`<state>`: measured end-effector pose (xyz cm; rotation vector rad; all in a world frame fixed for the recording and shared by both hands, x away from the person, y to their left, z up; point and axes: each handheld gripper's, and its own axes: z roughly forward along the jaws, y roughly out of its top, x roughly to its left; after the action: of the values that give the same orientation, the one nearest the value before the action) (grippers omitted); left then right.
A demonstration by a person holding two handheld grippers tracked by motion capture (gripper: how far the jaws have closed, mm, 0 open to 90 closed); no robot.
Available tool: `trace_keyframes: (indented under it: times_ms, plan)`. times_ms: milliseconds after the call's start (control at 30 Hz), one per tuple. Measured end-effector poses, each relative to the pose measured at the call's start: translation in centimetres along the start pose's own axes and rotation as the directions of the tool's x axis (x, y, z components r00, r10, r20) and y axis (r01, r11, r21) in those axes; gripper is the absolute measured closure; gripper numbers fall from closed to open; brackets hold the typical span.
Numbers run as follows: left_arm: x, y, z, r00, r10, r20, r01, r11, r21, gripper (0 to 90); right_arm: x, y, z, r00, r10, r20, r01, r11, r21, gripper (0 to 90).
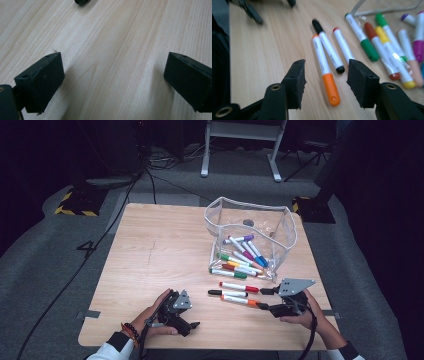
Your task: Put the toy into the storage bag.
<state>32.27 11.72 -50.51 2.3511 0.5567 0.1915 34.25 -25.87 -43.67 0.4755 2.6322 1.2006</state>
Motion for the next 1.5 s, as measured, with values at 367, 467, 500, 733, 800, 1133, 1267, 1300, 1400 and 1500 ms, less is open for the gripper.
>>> trace_keyframes:
  times_ms: [367,467,500,733,800,1133,1267,1300,1400,1500]
  plan:
    - [0.0,0.2,0.1,1.0000,-0.001,-0.002,0.001,1.0000,0.001,3.3,0.2,-1.8,4.4,0.9994,-0.018,-0.029,0.021,0.993,0.112,51.9]
    - [0.0,0.2,0.2,1.0000,-0.003,-0.001,0.003,1.0000,0.000,3.3,-0.1,-2.0,5.0,0.9988,0.002,-0.048,0.003,0.994,0.108,56.0]
    - [0.0,0.2,0.2,1.0000,-0.003,-0.001,0.003,1.0000,0.000,3.3,-0.2,-2.1,5.2,0.9988,0.000,-0.049,0.005,0.994,0.113,57.6]
    - [-0.1,0.3,0.3,1.0000,-0.007,-0.003,0.007,1.0000,0.001,3.3,-0.4,-2.4,5.7,0.9971,-0.001,-0.076,0.010,0.993,0.117,64.4]
    - [-0.2,0.4,0.4,1.0000,-0.007,-0.003,0.007,1.0000,0.000,3.3,-0.3,-2.4,5.7,0.9961,-0.015,-0.087,0.025,0.993,0.113,70.4]
    - [-0.2,0.5,0.4,1.0000,-0.004,-0.004,0.004,1.0000,0.000,3.3,0.0,-2.7,5.1,0.9905,-0.052,-0.127,0.067,0.991,0.112,73.9]
    - [-0.2,0.5,0.4,1.0000,-0.004,-0.004,0.004,1.0000,0.000,3.3,0.0,-2.4,4.5,0.9913,-0.061,-0.116,0.073,0.992,0.098,74.0]
    - [-0.2,0.5,0.4,1.0000,-0.004,-0.004,0.004,1.0000,0.000,3.3,0.0,-2.3,4.3,0.9912,-0.059,-0.119,0.070,0.994,0.089,74.0]
    - [-0.2,0.5,0.4,1.0000,-0.004,-0.004,0.004,1.0000,0.000,3.3,-0.1,-2.0,3.8,0.9921,-0.064,-0.108,0.072,0.994,0.076,74.0]
    - [-0.2,0.5,0.4,1.0000,-0.004,-0.004,0.004,1.0000,0.000,3.3,0.0,-1.7,3.5,0.9918,-0.079,-0.100,0.086,0.994,0.067,74.0]
